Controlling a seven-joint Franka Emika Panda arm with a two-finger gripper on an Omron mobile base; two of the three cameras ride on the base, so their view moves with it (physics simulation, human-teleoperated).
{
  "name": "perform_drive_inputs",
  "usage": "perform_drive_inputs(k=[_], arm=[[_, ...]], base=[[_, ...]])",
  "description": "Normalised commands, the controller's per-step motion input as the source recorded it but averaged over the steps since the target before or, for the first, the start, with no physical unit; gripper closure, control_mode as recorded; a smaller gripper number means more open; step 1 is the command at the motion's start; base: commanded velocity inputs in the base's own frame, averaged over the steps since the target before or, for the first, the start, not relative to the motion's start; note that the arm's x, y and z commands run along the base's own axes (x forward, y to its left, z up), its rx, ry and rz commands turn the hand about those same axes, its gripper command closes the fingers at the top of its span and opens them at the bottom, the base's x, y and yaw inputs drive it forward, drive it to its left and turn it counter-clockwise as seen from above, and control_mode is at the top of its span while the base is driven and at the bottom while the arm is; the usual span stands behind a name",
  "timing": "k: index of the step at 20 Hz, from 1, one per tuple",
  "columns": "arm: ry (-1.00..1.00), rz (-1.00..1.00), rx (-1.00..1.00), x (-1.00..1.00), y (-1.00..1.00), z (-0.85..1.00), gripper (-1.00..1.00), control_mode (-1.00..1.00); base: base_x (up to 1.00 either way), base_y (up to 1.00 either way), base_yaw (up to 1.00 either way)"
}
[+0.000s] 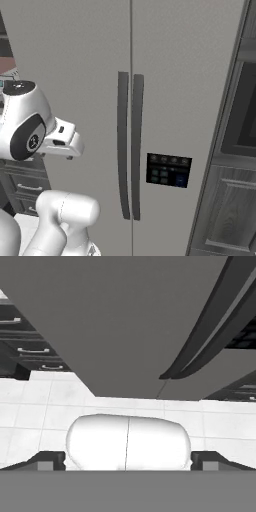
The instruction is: Open the freezer door, pick up the ice cube tray from the freezer, and place it on the dining counter.
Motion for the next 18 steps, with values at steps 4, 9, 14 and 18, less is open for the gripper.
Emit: perform_drive_inputs(k=[4, 9, 14, 18], arm=[[0.0, 0.0, 0.0, -0.26, 0.0, 0.0, -1.0, -1.0], [0.0, 0.0, 0.0, -0.26, 0.0, 0.0, -1.0, -1.0], [0.0, 0.0, 0.0, -0.11, 0.0, 0.0, -1.0, 1.0], [0.0, 0.0, 0.0, 0.0, 0.0, 0.0, -1.0, 1.0]], base=[[0.0, 0.0, 0.0], [0.0, 0.0, 0.0], [-0.11, 0.0, 0.0], [-0.02, 0.03, 0.0]])
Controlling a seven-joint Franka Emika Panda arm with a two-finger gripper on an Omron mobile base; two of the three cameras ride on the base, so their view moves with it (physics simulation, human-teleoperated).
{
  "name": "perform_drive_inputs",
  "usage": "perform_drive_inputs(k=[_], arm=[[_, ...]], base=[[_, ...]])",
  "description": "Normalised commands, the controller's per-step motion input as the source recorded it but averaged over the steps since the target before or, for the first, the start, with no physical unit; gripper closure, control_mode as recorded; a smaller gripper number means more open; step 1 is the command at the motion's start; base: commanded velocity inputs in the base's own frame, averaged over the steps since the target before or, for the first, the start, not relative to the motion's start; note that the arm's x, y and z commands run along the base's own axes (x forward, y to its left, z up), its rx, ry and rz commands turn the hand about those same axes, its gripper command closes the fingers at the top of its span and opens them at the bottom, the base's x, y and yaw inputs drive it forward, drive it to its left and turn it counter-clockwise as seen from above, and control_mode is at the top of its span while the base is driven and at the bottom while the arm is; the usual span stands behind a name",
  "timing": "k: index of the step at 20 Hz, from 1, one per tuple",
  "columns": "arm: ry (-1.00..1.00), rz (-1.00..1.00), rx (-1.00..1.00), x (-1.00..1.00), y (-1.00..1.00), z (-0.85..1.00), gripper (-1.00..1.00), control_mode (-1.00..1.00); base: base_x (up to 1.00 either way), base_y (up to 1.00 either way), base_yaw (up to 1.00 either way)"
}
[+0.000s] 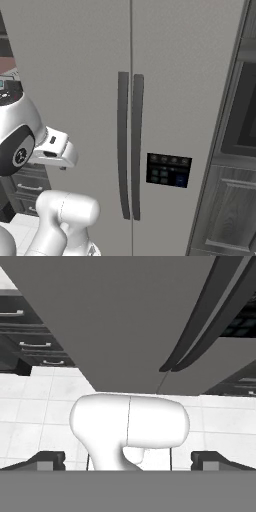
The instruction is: Open the freezer door, pick up the ice cube tray from the freezer, and place it on the dining counter.
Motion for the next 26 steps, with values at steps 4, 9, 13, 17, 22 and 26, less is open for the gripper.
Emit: perform_drive_inputs(k=[4, 9, 13, 17, 22, 26], arm=[[0.0, 0.0, 0.0, 0.0, 0.0, 0.0, -1.0, 1.0], [0.0, 0.0, 0.0, 0.0, 0.0, 0.0, -1.0, 1.0], [0.0, 0.0, 0.0, 0.0, 0.0, 0.0, -1.0, 1.0], [0.0, 0.0, 0.0, 0.0, 0.0, 0.0, -1.0, 1.0], [0.0, 0.0, 0.0, 0.0, 0.0, 0.0, -1.0, 1.0], [0.0, 0.0, 0.0, 0.0, 0.0, 0.0, -1.0, 1.0]], base=[[0.0, 0.15, 0.0], [0.0, 0.23, 0.0], [0.0, 0.18, 0.0], [0.0, 0.19, 0.0], [0.0, 0.21, 0.0], [0.02, 0.38, 0.0]])
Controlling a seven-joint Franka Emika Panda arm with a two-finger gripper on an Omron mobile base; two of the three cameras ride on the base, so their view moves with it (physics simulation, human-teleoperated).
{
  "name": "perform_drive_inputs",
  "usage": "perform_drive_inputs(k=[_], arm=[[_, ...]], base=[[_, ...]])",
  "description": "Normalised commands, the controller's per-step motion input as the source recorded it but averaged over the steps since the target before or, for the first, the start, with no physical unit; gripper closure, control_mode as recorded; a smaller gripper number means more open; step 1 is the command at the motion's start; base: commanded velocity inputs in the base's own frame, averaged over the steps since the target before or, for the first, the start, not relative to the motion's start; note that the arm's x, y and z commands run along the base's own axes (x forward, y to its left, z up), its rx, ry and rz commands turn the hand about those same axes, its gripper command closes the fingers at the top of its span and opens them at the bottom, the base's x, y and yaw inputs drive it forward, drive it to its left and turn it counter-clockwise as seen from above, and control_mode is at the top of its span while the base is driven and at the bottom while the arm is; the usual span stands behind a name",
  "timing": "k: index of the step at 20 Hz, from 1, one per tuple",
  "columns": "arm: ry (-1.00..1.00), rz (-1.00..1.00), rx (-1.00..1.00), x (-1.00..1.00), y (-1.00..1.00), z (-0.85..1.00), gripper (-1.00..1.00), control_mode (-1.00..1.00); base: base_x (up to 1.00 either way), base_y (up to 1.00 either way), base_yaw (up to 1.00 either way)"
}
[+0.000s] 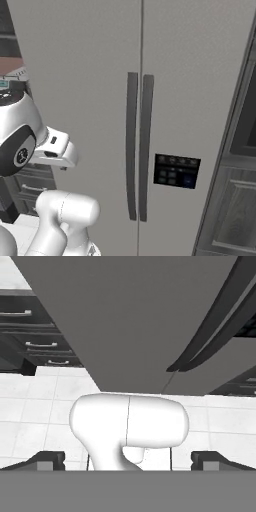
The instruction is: Open the freezer door, pick up the ice cube tray from the freezer, and place it on the dining counter.
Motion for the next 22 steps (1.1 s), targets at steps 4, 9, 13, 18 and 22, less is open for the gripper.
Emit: perform_drive_inputs(k=[4, 9, 13, 18, 22], arm=[[0.0, 0.0, 0.0, 0.0, 0.0, 0.0, -1.0, 1.0], [0.0, 0.0, 0.0, 0.0, 0.0, 0.0, -1.0, 1.0], [0.0, 0.0, 0.0, 0.0, 0.0, 0.0, -1.0, 1.0], [0.0, 0.0, 0.0, 0.0, 0.0, 0.0, -1.0, -1.0], [0.0, 0.0, 0.0, 0.0, 0.0, 0.0, -1.0, -1.0]], base=[[0.0, 0.36, 0.0], [0.02, 0.27, 0.0], [0.02, 0.07, 0.0], [0.0, 0.0, 0.0], [0.0, 0.0, 0.0]])
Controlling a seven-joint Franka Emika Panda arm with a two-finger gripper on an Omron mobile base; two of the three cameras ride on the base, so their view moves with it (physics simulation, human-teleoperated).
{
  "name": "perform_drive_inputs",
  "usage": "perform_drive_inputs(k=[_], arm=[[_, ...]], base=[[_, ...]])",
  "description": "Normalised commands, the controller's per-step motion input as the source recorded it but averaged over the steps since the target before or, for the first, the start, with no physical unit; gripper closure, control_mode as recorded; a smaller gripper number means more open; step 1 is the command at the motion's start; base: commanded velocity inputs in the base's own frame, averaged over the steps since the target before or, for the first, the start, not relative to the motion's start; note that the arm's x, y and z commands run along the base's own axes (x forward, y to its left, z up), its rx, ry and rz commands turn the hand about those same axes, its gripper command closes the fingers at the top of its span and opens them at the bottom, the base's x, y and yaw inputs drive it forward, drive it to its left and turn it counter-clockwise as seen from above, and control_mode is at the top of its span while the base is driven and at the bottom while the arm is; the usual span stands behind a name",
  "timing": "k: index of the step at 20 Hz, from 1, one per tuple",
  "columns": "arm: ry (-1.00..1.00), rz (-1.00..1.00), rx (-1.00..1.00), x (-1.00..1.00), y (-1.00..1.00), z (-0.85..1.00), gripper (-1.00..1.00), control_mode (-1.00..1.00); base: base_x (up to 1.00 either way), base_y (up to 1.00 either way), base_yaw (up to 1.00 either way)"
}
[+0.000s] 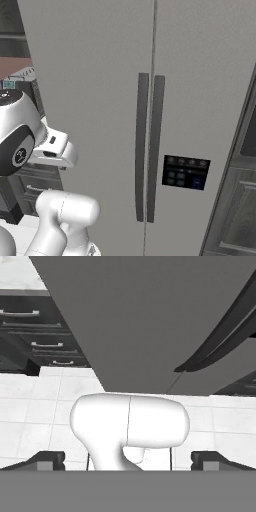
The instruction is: Open the freezer door, pick up the ice cube tray from the freezer, and place it on the dining counter.
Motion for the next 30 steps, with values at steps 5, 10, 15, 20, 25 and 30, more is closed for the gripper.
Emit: perform_drive_inputs(k=[5, 10, 15, 20, 25, 30], arm=[[0.0, 0.0, 0.01, 0.0, -0.17, 0.0, -1.0, -1.0], [-0.05, 0.0, 0.08, 0.02, -0.53, 0.0, -1.0, -1.0], [-0.1, 0.0, 0.06, 0.01, -0.49, 0.0, -1.0, -1.0], [-0.27, 0.0, 0.01, 0.01, -0.32, 0.0, -1.0, -1.0], [-0.33, 0.0, 0.0, 0.0, -0.25, 0.0, -1.0, -1.0], [-0.25, 0.0, 0.0, 0.0, -0.36, 0.0, -1.0, -1.0]], base=[[0.0, 0.0, 0.0], [0.0, 0.0, 0.0], [0.0, 0.0, 0.0], [0.0, 0.0, 0.0], [0.0, 0.0, 0.0], [0.0, 0.0, 0.0]])
